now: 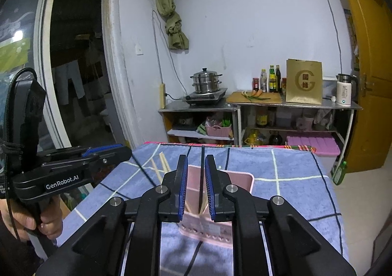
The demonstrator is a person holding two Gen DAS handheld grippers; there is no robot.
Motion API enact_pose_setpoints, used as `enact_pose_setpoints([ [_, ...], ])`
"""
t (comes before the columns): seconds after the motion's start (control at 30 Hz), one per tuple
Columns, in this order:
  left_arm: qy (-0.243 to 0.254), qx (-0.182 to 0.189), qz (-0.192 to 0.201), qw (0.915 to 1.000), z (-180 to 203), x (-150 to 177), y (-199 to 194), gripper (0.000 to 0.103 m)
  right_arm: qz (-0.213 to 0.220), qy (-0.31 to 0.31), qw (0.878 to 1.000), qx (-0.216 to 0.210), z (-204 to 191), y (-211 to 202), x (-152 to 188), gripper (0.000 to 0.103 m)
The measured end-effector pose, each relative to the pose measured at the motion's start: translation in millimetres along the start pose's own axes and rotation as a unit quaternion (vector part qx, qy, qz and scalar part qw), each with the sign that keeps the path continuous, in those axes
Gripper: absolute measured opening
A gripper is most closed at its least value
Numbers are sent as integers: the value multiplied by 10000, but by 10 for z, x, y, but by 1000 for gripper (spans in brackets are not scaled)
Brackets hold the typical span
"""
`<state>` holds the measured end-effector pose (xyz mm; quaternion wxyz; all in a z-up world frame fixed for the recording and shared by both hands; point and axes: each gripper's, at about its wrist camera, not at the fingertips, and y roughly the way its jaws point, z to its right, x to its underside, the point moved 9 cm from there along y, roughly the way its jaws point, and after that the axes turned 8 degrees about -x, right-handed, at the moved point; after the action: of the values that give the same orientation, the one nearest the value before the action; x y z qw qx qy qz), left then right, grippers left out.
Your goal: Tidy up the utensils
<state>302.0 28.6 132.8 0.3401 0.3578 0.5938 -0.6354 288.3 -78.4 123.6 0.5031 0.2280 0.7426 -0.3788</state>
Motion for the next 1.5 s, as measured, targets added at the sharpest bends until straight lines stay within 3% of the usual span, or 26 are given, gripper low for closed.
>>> enact_pose_setpoints([
  [0.07,-34,-4,29,10000,10,73,-103,18,27,-9,10000,13,-38,-97,49,17],
  [0.2,-55,25,71,10000,49,307,-305,21,88,2,10000,-16,-132,-268,168,33],
  [0.33,-43,13,100,9999,91,600,-445,29,67,-15,10000,1,-222,-413,402,34],
  [0.7,-160,-111,62,9998,191,1342,-646,30,-95,-25,9998,170,-343,-636,1051,34],
  [1.17,-117,-304,55,9995,262,1889,-841,30,-196,-115,9988,434,-446,-812,1529,34],
  [1.5,-176,-286,60,9994,285,2107,-920,30,-232,-156,9984,489,-533,-887,1739,34],
])
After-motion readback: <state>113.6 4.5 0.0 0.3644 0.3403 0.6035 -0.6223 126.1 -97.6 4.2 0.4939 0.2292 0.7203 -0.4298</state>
